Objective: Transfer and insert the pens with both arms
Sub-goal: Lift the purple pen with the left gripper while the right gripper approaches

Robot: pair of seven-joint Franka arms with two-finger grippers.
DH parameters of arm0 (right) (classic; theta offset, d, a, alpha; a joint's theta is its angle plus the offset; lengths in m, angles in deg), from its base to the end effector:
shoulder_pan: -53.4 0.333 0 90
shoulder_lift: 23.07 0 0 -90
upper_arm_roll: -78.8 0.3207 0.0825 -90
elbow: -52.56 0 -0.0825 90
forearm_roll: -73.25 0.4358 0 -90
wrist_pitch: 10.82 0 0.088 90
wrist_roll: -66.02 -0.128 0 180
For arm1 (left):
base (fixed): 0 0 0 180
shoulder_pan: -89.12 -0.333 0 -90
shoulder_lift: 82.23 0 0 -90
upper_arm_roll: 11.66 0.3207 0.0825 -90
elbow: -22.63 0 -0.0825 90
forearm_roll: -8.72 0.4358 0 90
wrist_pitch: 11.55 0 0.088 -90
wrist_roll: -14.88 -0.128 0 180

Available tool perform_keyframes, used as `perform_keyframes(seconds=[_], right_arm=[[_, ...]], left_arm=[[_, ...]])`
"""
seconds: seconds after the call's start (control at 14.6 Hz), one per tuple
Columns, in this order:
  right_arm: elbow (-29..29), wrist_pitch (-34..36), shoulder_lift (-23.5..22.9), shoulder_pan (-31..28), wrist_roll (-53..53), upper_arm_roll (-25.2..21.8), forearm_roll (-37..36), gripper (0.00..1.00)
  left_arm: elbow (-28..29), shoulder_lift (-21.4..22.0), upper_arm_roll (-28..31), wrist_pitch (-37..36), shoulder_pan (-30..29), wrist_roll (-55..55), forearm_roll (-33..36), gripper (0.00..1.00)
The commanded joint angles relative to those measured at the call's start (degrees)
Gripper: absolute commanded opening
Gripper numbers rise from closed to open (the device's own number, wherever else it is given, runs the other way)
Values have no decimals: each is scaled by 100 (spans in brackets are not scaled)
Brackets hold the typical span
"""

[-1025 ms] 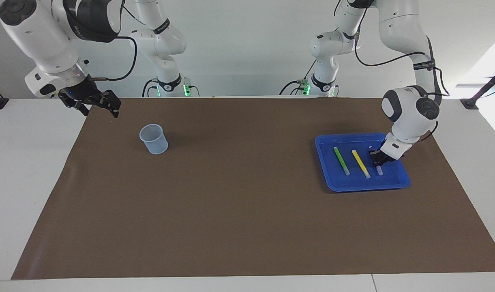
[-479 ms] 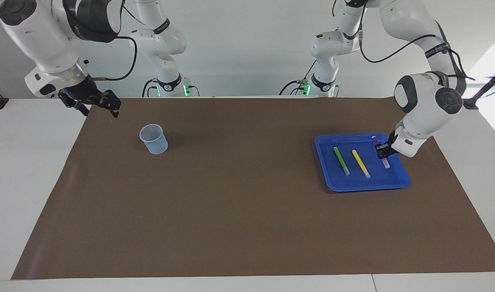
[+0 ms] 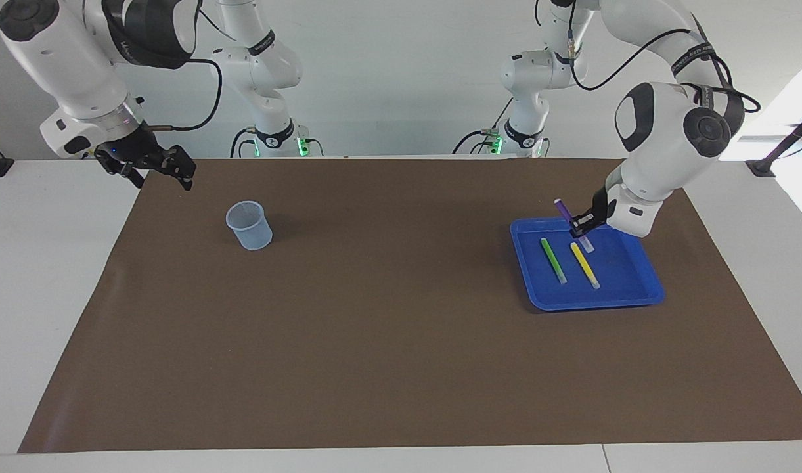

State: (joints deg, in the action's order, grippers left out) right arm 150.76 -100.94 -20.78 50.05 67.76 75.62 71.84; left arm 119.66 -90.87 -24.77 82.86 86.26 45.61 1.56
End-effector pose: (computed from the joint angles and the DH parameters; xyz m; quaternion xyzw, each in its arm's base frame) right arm 0.5820 -0.0703 0.5577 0.9978 -0.0410 -0.0512 0.0075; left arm 0.6210 -0.1216 0.4605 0.9746 0.1866 -0.1175 0.0400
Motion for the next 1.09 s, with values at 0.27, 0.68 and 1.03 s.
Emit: perform_keyframes(seconds=[0.27, 0.68, 1.03], right_arm=[[86, -40, 87, -51, -77, 45, 89, 100], [130, 162, 140, 1, 54, 54, 89, 100], [121, 171, 192, 203, 230, 142, 1693, 100]], left_arm=[[219, 486, -525, -248, 39, 2356, -1558, 0], [623, 741, -781, 33, 127, 3902, -2806, 0], [1177, 1004, -807, 788, 618, 5134, -3615, 0]])
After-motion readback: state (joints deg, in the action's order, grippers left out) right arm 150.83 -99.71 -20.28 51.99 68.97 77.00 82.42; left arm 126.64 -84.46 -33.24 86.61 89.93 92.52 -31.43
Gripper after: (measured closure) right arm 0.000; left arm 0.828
